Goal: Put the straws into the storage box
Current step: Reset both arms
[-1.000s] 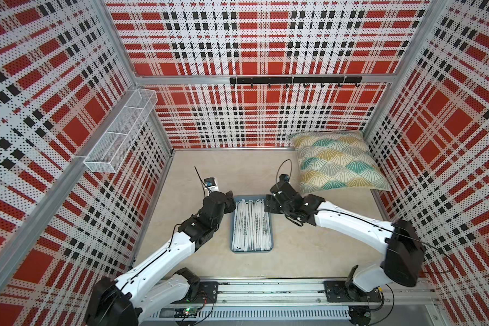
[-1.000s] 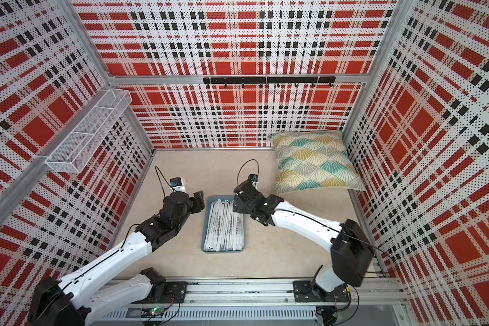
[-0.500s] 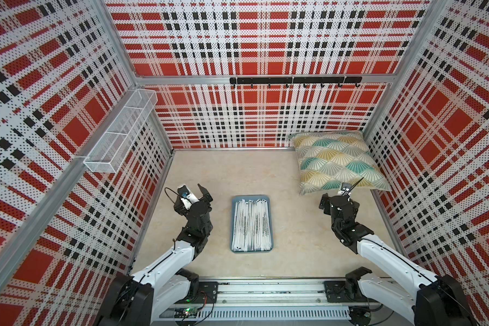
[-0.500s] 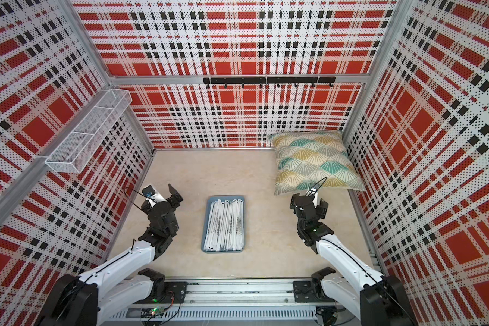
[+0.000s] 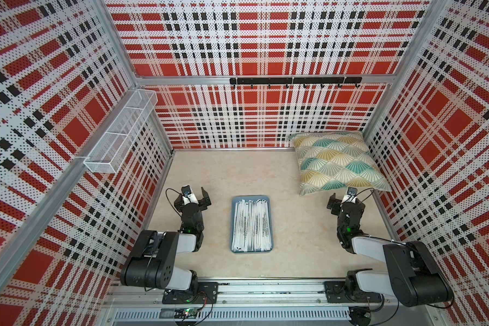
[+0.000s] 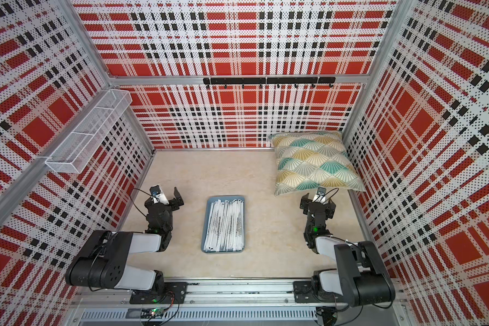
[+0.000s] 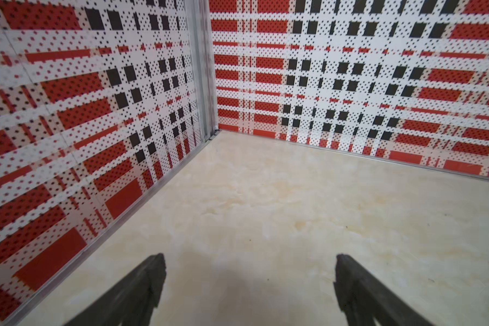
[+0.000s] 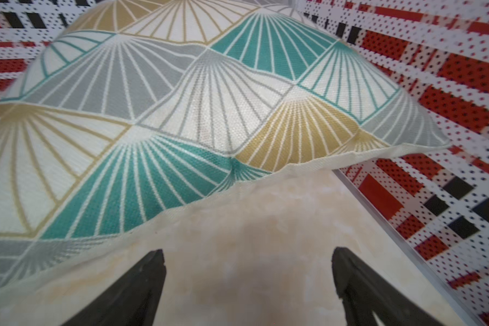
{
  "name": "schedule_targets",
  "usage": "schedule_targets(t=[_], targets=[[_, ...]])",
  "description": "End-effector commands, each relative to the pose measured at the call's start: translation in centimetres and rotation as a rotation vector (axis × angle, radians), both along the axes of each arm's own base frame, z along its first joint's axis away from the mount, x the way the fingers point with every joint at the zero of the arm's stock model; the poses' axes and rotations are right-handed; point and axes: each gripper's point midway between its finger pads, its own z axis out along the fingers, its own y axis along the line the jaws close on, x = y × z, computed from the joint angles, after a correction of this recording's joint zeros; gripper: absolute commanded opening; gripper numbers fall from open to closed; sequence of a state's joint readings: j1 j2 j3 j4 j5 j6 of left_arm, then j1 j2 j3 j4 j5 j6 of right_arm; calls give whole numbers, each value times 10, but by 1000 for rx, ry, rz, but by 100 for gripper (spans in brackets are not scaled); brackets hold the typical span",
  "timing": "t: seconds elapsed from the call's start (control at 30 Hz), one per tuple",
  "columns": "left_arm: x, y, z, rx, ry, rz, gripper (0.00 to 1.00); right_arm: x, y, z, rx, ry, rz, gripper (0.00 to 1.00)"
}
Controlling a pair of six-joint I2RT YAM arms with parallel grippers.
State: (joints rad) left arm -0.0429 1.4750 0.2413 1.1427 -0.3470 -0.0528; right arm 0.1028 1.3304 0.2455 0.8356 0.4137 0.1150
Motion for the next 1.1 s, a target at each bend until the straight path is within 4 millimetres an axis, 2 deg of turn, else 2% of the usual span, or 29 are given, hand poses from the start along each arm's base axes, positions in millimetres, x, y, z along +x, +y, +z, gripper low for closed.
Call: schedule_targets(t=[0.0, 0.07, 0.17, 0.23, 0.3, 0.33, 0.4, 0.53, 0.93, 1.07], targets=[[1, -12, 12, 11, -83, -105, 99, 16, 24, 27, -19, -128, 170, 99], [-4, -5, 15, -8, -142, -67, 99, 14, 27, 23, -37, -153, 192, 99], [-7, 6, 11, -34, -123, -12, 99, 13, 44, 11, -59, -155, 294, 100], [-8, 7, 11, -39, -128, -9, 99, 19, 36, 12, -48, -150, 242, 100], [-17, 11, 13, -58, -157, -6, 99, 30, 15, 6, -7, -105, 129, 100], [-20, 12, 15, -59, -170, -5, 99, 32, 5, 3, 8, -84, 61, 100], [-20, 12, 16, -54, -174, 2, 99, 29, 0, 3, 15, -94, 32, 100], [-10, 10, 14, -20, -138, 79, 99, 28, -1, 3, 19, -88, 33, 100], [-13, 5, 12, 18, -118, 100, 99, 28, -1, 3, 17, -89, 31, 100], [-12, 8, 13, -1, -128, 89, 99, 28, -1, 3, 17, -91, 31, 100]])
